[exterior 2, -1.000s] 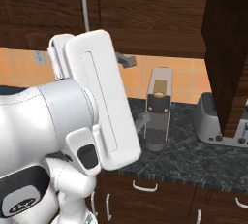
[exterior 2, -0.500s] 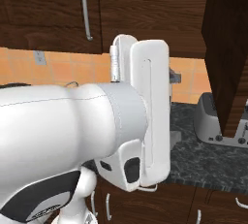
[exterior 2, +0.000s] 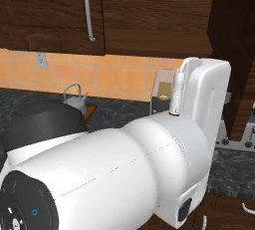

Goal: Pick the kettle from the counter and place it on the tray. Then pick the mug from the cabinet and place it on the tray. Then close the cabinet doors.

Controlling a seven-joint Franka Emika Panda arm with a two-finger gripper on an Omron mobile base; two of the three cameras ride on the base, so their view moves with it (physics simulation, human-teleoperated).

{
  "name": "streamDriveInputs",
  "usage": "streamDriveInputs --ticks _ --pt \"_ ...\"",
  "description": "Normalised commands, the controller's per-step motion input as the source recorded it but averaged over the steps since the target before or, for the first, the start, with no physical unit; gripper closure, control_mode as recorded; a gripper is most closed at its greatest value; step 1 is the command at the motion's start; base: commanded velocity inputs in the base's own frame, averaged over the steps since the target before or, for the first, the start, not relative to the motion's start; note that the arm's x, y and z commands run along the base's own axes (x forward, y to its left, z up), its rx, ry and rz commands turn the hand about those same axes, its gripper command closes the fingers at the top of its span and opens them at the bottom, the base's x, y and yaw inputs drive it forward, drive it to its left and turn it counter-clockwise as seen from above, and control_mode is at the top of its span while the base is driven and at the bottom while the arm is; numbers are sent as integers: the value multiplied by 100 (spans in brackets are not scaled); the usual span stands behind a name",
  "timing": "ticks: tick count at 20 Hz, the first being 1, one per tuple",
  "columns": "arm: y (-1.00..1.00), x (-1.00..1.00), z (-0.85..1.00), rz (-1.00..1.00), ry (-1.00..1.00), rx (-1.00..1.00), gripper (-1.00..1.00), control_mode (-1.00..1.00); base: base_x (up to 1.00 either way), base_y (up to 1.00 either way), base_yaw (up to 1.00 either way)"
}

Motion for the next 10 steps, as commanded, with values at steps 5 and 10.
streamDriveInputs --ticks 5,10 --pt "-41 8 3 0 -2 9 -100 -100 0 0 0" --pt "-39 4 -14 1 -6 6 -100 -100 0 0 0"
